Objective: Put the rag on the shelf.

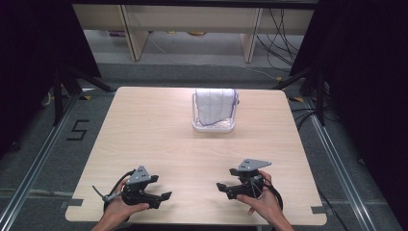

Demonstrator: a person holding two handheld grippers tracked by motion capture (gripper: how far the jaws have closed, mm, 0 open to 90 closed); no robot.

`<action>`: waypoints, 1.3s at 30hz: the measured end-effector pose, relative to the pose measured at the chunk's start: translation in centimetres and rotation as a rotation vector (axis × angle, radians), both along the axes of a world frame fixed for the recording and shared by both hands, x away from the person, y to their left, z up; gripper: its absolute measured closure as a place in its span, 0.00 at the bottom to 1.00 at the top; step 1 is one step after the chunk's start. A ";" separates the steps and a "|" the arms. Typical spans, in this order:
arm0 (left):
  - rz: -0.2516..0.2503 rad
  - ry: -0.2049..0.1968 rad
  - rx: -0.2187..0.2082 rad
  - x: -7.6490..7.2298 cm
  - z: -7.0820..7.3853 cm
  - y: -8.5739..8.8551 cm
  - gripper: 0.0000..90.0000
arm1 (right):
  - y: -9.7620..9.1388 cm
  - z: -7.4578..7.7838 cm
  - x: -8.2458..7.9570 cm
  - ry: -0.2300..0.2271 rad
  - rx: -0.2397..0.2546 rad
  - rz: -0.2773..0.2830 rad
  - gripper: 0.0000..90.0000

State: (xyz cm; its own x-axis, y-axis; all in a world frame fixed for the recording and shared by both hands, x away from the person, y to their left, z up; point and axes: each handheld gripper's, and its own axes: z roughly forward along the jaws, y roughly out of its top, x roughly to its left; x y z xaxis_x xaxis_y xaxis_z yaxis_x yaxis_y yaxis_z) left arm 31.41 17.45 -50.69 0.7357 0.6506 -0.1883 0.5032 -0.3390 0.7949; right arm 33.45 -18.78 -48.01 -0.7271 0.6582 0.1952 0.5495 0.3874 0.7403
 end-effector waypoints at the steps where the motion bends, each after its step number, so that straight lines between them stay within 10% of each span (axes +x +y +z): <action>1: -0.008 -0.006 0.015 -0.1 0.0 0.1 0.20 | -0.1 -0.1 0.0 -0.012 -0.009 0.007 0.26; 39: -0.056 -0.015 0.093 -2.4 -0.8 -0.1 0.20 | -1.0 -1.3 -3.0 0.002 -0.074 0.025 0.19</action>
